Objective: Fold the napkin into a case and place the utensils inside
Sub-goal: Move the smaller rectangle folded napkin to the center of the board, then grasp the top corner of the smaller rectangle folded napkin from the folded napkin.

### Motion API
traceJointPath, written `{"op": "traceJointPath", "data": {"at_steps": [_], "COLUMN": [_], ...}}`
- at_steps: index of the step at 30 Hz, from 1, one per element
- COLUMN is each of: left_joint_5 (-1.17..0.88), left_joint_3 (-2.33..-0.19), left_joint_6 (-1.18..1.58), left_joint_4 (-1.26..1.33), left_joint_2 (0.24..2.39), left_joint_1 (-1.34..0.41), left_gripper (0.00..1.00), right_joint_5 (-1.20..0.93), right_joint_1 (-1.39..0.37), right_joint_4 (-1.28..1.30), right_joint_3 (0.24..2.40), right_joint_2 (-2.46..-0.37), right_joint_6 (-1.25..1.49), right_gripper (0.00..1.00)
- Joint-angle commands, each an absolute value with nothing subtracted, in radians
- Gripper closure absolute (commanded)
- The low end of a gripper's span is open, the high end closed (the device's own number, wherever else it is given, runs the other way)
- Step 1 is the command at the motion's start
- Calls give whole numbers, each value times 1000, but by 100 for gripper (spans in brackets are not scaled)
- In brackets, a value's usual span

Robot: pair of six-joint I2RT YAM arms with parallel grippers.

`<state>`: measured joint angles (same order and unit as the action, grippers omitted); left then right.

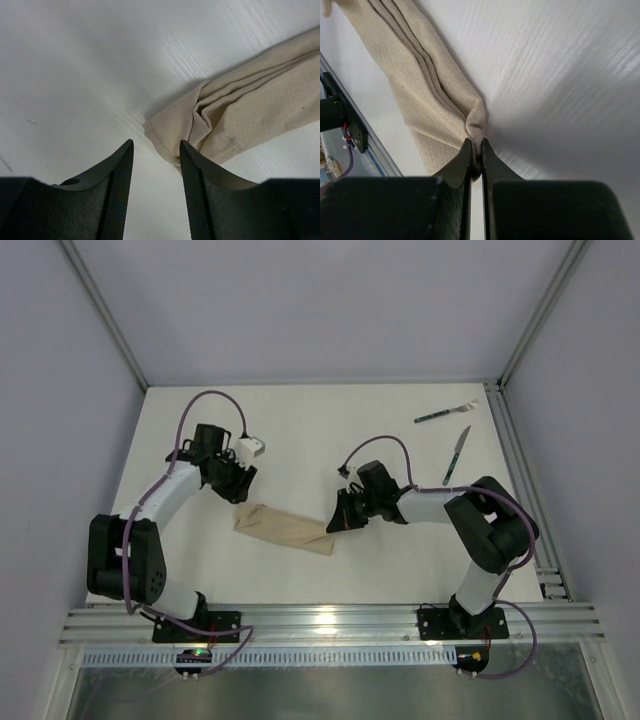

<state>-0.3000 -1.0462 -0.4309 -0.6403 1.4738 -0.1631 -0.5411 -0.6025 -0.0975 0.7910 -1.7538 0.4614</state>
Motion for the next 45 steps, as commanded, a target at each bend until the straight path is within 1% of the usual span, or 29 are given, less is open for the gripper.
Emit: {"op": "traceJointPath", "data": {"at_steps": [1, 3, 6, 8, 13, 17, 21, 24, 27, 30, 33, 34, 36, 40, 42, 43, 45], "left_joint_5": [-307, -352, -416, -426, -485, -427, -416, -416, -484, -471, -451, -416, -376, -319, -331, -343, -364], "left_joint_3": [-1008, -996, -970, -951, -913, -911, -925, -946, -946, -919, -899, -897, -894, -887, -891, -891, -881], "left_joint_6": [-453, -471, -520, -537, -600, -581, -564, -606, -673, -707, -704, -697, -678, -654, -647, -649, -650], "left_joint_4": [-611, -615, -650, -650, -663, -608, -563, -595, -640, -649, -638, -634, -614, -574, -574, -577, -575], "left_joint_2": [1534, 1558, 1534, 1507, 1463, 1440, 1411, 1448, 1483, 1488, 1502, 1511, 1534, 1543, 1545, 1543, 1529], "left_joint_1": [-172, -182, -199, -198, -206, -224, -225, -227, -229, -258, -276, -276, -276, -276, -276, -276, -276], "left_gripper": [57, 59, 63, 63, 60, 56, 53, 53, 53, 53, 57, 57, 63, 68, 70, 71, 77], "right_joint_5": [-443, -445, -423, -410, -396, -374, -347, -348, -374, -391, -391, -391, -387, -371, -367, -365, -371], "right_joint_1": [-650, -653, -653, -655, -655, -653, -638, -629, -627, -623, -623, -621, -621, -621, -621, -620, -620], "right_joint_4": [-90, -100, -118, -127, -224, -282, -319, -333, -347, -363, -364, -362, -353, -325, -299, -295, -266], "right_joint_3": [729, 723, 712, 710, 670, 638, 603, 601, 615, 623, 624, 626, 627, 643, 653, 657, 678], "right_joint_2": [-1740, -1740, -1727, -1723, -1727, -1732, -1721, -1732, -1756, -1789, -1798, -1795, -1790, -1769, -1750, -1744, -1735], "right_joint_6": [483, 494, 512, 523, 593, 635, 658, 663, 667, 676, 676, 675, 669, 646, 635, 631, 592], "right_gripper": [96, 96, 96, 96, 96, 96, 96, 96, 96, 96, 96, 96, 96, 96, 96, 95, 86]}}
